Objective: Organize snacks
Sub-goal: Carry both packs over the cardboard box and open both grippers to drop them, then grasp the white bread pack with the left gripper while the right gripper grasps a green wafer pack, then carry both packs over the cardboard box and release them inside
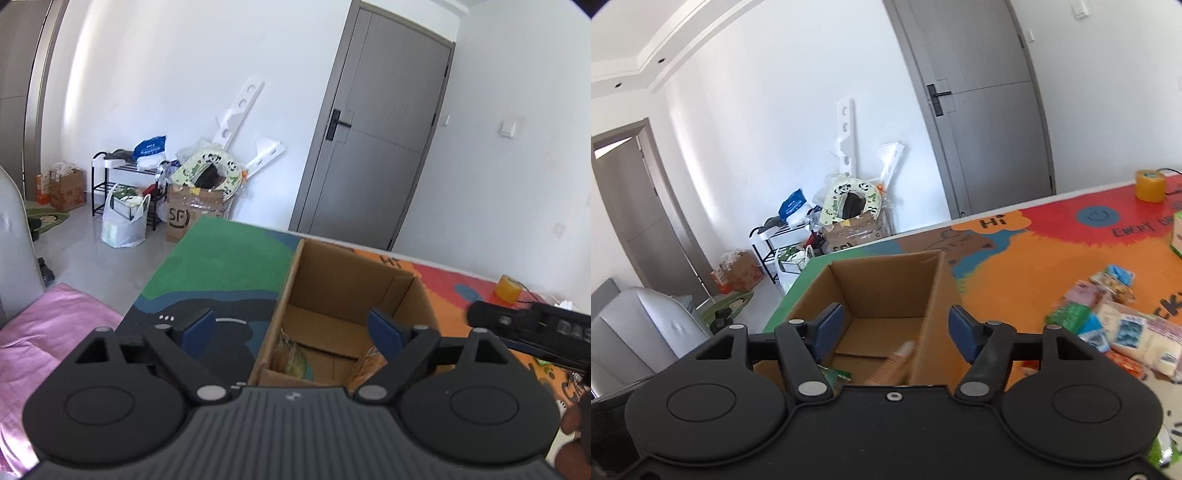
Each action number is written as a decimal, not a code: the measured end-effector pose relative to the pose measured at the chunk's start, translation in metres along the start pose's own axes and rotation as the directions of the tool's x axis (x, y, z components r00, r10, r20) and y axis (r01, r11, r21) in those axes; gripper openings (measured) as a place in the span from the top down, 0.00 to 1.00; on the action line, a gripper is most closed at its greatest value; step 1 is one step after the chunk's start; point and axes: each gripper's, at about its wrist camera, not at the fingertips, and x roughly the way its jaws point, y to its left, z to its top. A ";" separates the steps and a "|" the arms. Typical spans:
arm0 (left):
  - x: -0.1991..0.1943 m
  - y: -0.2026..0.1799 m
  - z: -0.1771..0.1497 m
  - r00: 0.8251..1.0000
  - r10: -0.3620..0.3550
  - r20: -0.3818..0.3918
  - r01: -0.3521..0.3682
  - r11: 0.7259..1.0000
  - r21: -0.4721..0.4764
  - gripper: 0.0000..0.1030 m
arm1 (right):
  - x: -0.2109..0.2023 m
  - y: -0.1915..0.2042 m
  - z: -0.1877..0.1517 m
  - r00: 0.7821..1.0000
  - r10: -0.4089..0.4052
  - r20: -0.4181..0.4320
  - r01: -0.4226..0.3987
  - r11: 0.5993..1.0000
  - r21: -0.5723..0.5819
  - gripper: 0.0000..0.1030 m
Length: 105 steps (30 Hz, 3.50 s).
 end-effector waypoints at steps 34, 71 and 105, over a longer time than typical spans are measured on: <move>-0.015 -0.107 -0.069 0.966 -0.220 -0.140 0.245 0.949 0.200 0.10 | -0.081 -0.121 -0.041 0.987 -0.153 -0.044 0.152 0.988 -0.024 0.23; 0.080 -0.193 -0.115 0.942 -0.168 -0.292 0.250 0.929 0.273 0.28 | -0.051 -0.210 -0.071 0.944 -0.303 -0.134 0.309 0.951 0.026 0.65; 0.030 -0.178 -0.106 0.926 -0.243 -0.290 0.314 0.922 0.227 0.92 | -0.081 -0.149 -0.057 0.957 -0.291 -0.010 0.291 0.957 -0.018 0.67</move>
